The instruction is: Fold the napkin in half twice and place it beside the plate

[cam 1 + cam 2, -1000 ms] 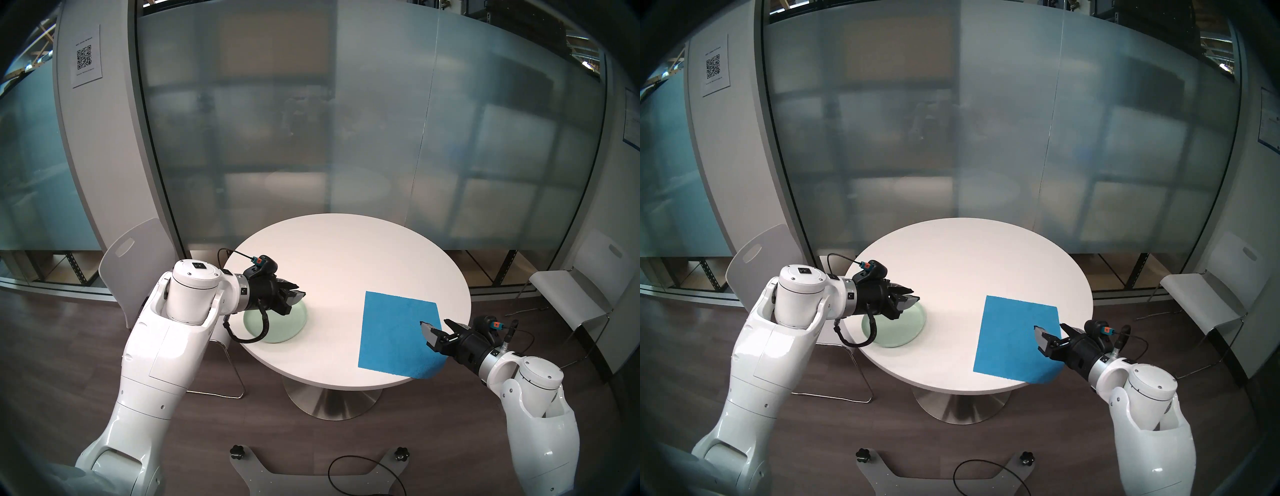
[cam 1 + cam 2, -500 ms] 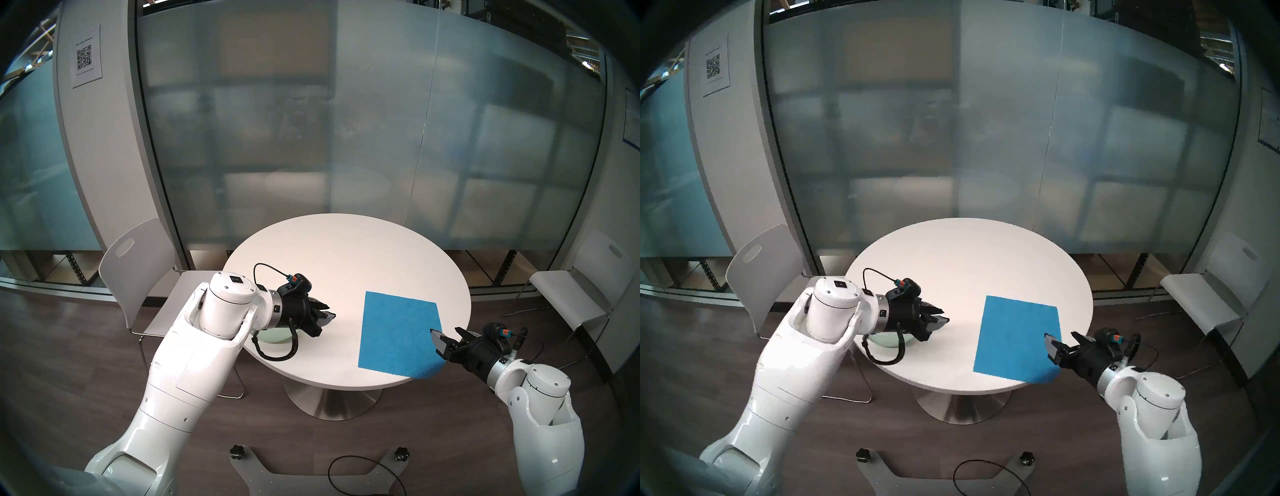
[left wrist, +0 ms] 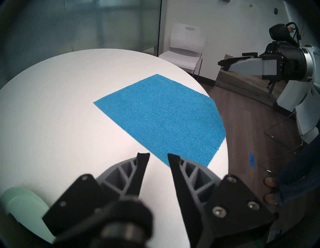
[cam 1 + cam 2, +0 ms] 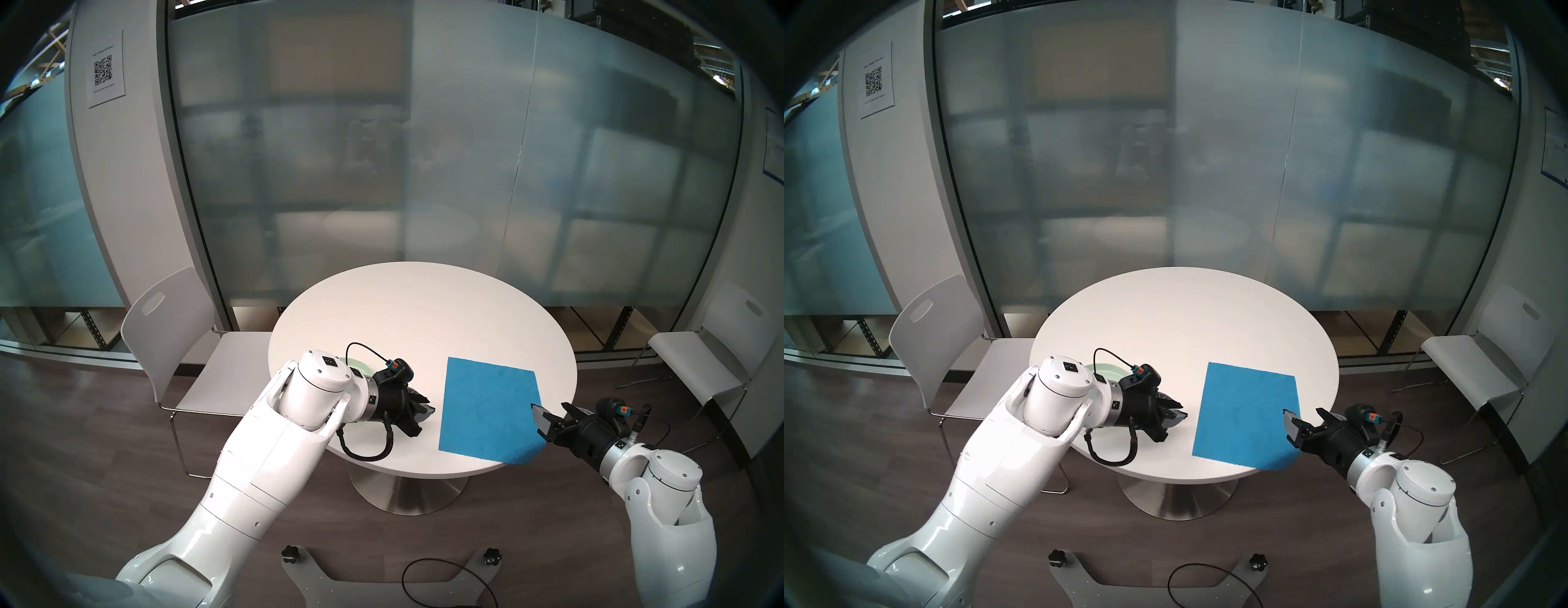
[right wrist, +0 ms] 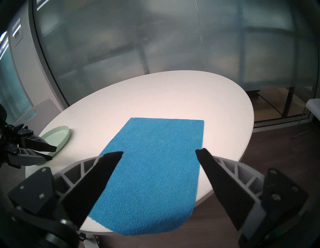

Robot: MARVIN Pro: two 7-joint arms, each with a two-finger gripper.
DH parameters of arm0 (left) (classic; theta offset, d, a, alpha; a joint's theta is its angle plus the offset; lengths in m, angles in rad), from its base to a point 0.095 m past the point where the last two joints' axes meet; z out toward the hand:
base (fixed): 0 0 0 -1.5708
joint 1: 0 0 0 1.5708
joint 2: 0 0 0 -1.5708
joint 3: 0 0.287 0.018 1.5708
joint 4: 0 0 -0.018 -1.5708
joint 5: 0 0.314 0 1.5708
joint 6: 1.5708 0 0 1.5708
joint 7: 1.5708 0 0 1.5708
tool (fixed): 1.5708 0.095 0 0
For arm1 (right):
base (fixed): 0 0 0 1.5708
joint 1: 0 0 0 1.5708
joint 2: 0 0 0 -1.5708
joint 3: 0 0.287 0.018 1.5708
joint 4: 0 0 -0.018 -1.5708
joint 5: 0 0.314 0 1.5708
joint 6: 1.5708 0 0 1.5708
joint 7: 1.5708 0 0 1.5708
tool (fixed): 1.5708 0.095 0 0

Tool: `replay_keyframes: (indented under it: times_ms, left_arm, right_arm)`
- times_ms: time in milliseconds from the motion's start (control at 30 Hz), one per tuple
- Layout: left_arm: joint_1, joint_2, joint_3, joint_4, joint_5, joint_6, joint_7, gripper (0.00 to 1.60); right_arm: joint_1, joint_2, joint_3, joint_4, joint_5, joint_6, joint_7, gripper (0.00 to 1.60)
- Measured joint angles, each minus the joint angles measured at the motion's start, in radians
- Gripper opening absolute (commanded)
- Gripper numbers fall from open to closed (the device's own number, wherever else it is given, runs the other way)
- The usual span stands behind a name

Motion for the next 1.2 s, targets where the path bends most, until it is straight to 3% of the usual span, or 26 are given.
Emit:
replay_keyframes:
  times_ms: [567,1200]
  left_arm:
    - [-0.074,-0.081,0.065,0.154,0.010,-0.026,0.043,0.88]
    - [-0.151,-0.121,0.123,0.294,0.018,-0.073,0.075,0.88]
  right_arm:
    - [0.000,-0.014,0.006,-0.004,0.001,-0.003,0.017,1.60]
    - [0.002,-0.020,0.013,-0.002,-0.001,-0.006,0.029,1.60]
